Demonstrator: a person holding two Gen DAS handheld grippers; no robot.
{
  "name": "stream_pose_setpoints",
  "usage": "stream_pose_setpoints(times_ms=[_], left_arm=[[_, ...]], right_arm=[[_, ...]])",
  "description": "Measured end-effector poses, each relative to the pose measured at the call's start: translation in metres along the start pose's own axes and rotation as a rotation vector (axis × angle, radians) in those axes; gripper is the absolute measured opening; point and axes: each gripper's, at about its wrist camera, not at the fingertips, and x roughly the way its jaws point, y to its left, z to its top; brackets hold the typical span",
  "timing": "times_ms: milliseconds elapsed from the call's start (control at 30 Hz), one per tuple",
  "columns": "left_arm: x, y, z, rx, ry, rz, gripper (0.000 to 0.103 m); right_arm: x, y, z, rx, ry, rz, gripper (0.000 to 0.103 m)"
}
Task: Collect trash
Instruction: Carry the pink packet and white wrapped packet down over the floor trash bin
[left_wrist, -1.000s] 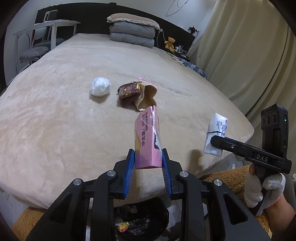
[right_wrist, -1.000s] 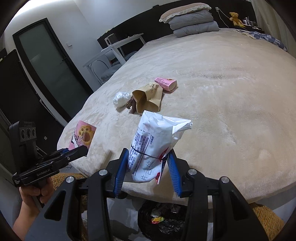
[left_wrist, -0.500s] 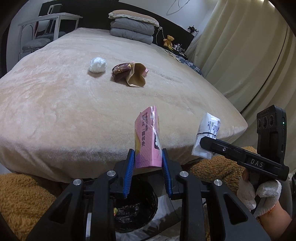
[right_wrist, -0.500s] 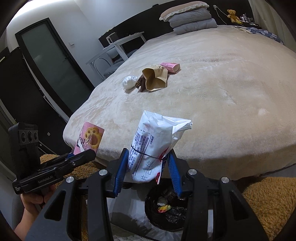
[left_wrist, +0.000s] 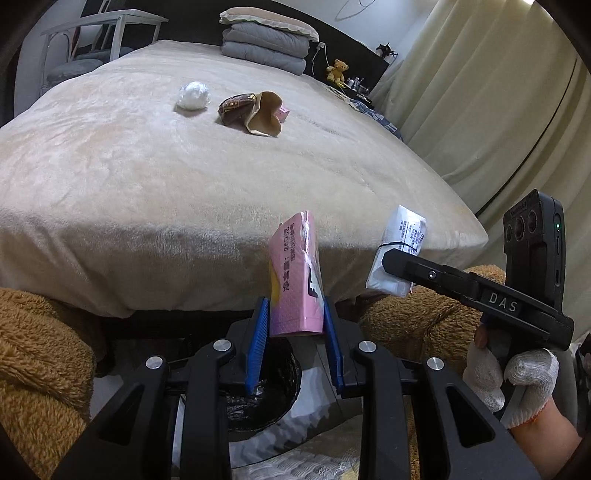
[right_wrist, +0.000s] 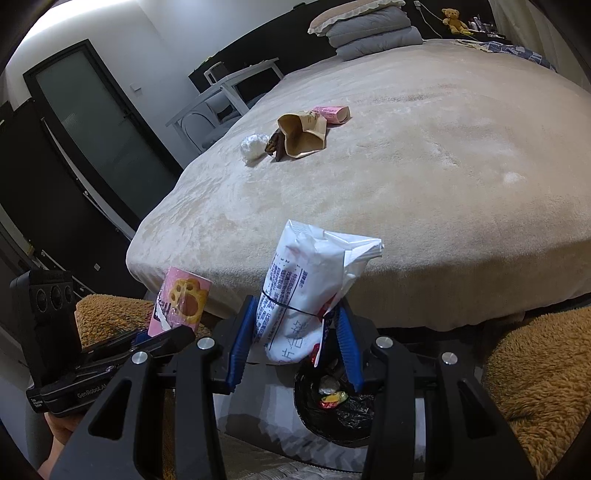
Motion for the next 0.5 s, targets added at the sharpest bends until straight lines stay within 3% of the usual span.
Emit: stream_pose_setpoints(times_ms=[300, 500], left_arm=[[0.010, -0.007, -0.013, 0.011, 0.060, -0.002, 0.027], [0.033, -0.002, -0.019, -0.012, 0.170, 0.033, 0.027]], right_arm=[[0.008, -0.001, -0.010, -0.011, 0.063, -0.012, 0.044], [0.028, -0.007, -0.017, 0.009, 0.160, -0.047, 0.044]])
